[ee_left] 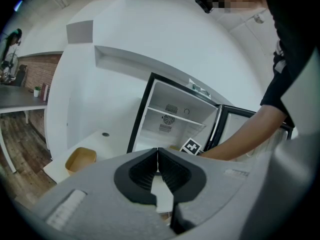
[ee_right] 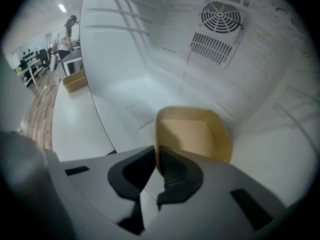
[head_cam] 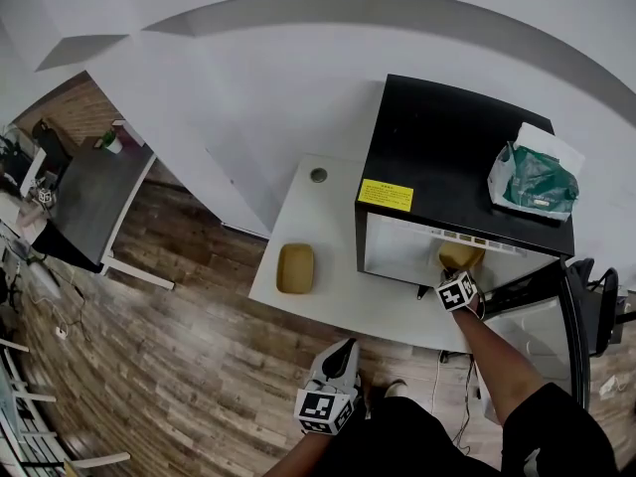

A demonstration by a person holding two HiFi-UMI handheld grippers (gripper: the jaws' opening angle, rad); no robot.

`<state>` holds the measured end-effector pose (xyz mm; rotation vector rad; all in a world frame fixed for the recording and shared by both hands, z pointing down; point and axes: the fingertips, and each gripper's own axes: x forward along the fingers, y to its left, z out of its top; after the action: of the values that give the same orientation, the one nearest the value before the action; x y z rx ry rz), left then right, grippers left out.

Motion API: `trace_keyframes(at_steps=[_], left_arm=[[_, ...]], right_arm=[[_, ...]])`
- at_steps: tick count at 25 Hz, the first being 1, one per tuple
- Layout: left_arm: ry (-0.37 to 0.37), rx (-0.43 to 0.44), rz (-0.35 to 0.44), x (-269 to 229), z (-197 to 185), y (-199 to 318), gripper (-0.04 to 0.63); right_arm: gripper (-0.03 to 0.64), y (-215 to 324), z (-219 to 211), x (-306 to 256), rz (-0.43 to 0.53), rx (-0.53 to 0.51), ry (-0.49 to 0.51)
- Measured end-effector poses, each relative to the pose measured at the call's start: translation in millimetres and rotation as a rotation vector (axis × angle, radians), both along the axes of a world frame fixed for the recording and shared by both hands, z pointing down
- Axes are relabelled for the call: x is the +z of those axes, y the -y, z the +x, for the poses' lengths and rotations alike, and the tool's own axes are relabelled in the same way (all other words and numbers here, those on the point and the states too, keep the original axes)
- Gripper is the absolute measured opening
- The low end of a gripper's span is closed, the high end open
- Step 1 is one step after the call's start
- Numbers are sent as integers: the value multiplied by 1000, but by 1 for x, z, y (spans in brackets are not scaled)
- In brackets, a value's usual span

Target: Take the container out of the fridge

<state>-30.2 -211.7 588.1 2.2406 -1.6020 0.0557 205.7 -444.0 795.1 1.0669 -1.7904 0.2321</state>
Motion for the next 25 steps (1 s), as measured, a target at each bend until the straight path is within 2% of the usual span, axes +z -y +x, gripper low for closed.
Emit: trace_keyframes(at_steps=[5,13,20,25], left_arm=[[8,-11,-1,0,-3,-2,15],[-9,19,28,-9,9,-6,15],[-27,39,63,-20,15,-13,15],[32,66,119,-34,18,-11,15]], right_arm=[[15,-2,-8,-13,37,-40,-6],[15,-22,-26,-49,120,-140,-42],[15,-62,-31,-75,129,-133,27],[15,-98,-43,-110,170,-122,136]])
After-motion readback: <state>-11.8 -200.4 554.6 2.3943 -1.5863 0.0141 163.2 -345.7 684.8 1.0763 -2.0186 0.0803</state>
